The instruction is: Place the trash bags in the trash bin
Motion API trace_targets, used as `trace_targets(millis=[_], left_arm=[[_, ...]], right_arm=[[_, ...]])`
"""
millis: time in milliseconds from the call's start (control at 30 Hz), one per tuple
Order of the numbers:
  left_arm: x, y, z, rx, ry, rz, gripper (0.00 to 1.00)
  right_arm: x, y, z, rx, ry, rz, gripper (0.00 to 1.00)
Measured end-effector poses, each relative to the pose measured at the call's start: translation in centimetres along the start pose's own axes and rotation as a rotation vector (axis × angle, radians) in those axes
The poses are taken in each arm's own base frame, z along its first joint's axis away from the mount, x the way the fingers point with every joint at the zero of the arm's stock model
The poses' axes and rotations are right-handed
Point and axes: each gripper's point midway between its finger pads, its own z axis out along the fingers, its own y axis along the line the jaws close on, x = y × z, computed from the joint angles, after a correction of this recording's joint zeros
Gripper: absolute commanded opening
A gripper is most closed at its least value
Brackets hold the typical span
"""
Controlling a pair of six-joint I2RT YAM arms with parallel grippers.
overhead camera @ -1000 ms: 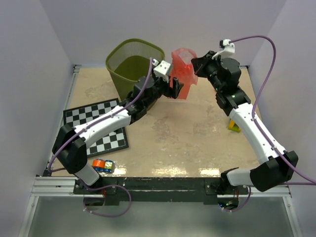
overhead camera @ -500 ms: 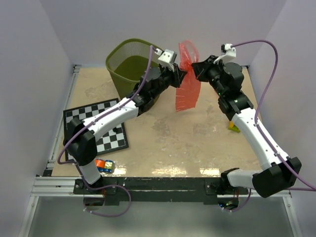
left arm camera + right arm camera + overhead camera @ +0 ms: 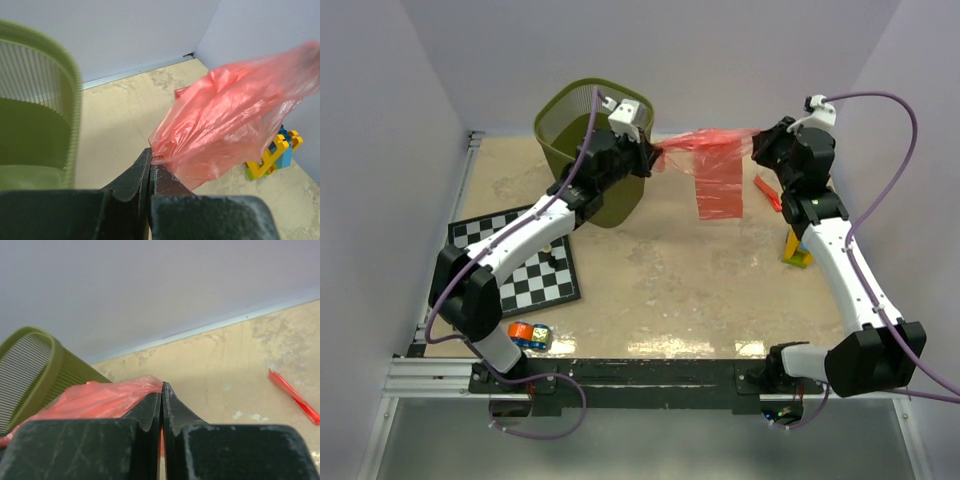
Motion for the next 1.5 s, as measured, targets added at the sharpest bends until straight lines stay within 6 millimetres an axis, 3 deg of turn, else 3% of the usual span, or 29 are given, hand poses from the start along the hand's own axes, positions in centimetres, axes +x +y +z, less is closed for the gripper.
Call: trace_targets(millis=[133, 267, 367, 433, 600, 767, 933, 1200, 1367, 1500], left_arm=[[-1.0, 1.4, -1.7, -0.004, -0.004, -0.014, 0.00], [-1.2, 0.1, -2.3, 0.087, 0.012, -0.020, 0.00], [-0.7, -1.5, -2.7, 0.180, 0.044, -0.020, 0.00], [-0.5, -2.6, -3.0, 0.237, 0.060, -0.014, 0.00], [-1.8, -4.9, -3.1, 0.363, 0.076, 0.051, 0.00], [-3.9, -6.0, -2.8, 0.420, 0.082, 0.149, 0.00], [-4.1, -5.7, -2.5, 0.417, 0.122, 0.228, 0.00], [-2.5, -2.5, -1.2, 0.257, 0.221, 0.256, 0.00], [-1.9, -0.6, -1.0, 0.161, 0.253, 0.264, 0.00], [-2.4, 0.2, -1.0, 0.104, 0.246, 0.277, 0.00]], right_arm=[[2.2, -1.1, -0.2, 0.023, 0.052, -0.013, 0.00], [3.2, -1.5, -0.8, 0.016, 0.075, -0.041, 0.03], [3.6, -0.1, -1.2, -0.085, 0.100, -0.099, 0.53], [4.1, 1.4, -1.6, -0.194, 0.123, -0.156, 0.70], [5.6, 5.2, -3.4, -0.469, 0.175, -0.353, 0.99], [6.4, 7.3, -4.3, -0.679, 0.220, -0.574, 0.98], [6.1, 8.9, -5.8, -0.824, 0.219, -0.665, 0.99], [3.7, 12.4, -8.8, -0.904, 0.140, -0.652, 0.99], [5.5, 17.0, -11.8, -1.003, 0.145, -0.650, 0.99], [5.8, 17.0, -11.4, -0.946, 0.162, -0.609, 0.99]])
